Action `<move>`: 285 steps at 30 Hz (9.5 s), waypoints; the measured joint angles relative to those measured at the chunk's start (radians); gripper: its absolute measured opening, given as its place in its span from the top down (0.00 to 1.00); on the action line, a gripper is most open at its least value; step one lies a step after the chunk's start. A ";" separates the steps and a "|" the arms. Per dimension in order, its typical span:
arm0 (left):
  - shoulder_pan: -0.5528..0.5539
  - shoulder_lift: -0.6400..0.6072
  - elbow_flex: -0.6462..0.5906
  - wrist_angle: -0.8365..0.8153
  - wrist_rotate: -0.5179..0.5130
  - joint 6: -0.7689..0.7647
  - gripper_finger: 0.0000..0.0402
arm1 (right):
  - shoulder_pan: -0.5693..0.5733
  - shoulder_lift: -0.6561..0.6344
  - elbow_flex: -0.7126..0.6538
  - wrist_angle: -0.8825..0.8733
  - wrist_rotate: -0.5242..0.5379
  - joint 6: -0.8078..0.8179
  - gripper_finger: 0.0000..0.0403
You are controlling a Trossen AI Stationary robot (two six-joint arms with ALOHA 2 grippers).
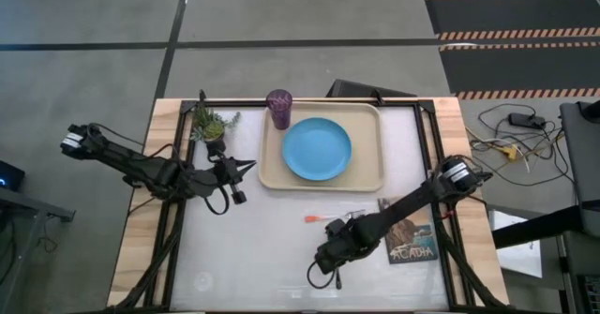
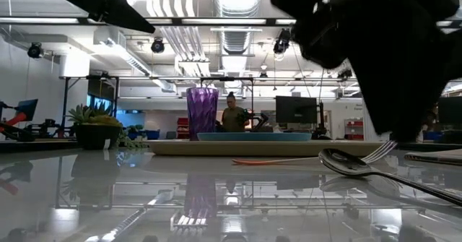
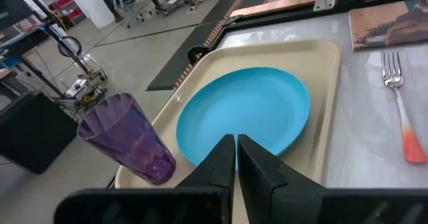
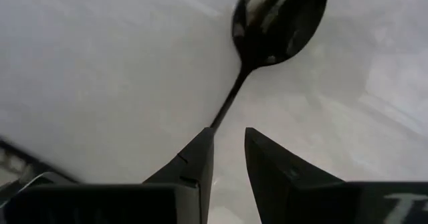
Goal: Pick and place plate/cup/fork/spoon on tray
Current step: Put the black spoon on the white serving tray to the left of the blue plate, then put the orange fork on the white serving tray to the left of the black spoon
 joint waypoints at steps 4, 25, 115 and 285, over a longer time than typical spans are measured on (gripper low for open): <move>0.000 0.000 0.000 0.011 0.000 -0.001 1.00 | 0.000 0.033 0.023 -0.022 0.027 -0.010 0.76; 0.000 0.000 -0.001 0.011 0.001 -0.001 1.00 | 0.000 0.144 0.122 -0.087 0.075 -0.056 0.74; 0.000 0.000 -0.002 0.027 -0.006 0.029 1.00 | -1.067 -0.279 -0.409 -0.053 0.161 -0.693 0.98; 0.061 0.465 0.002 0.645 0.482 -0.290 0.82 | -0.029 -0.156 -0.112 -0.013 1.344 -2.473 0.98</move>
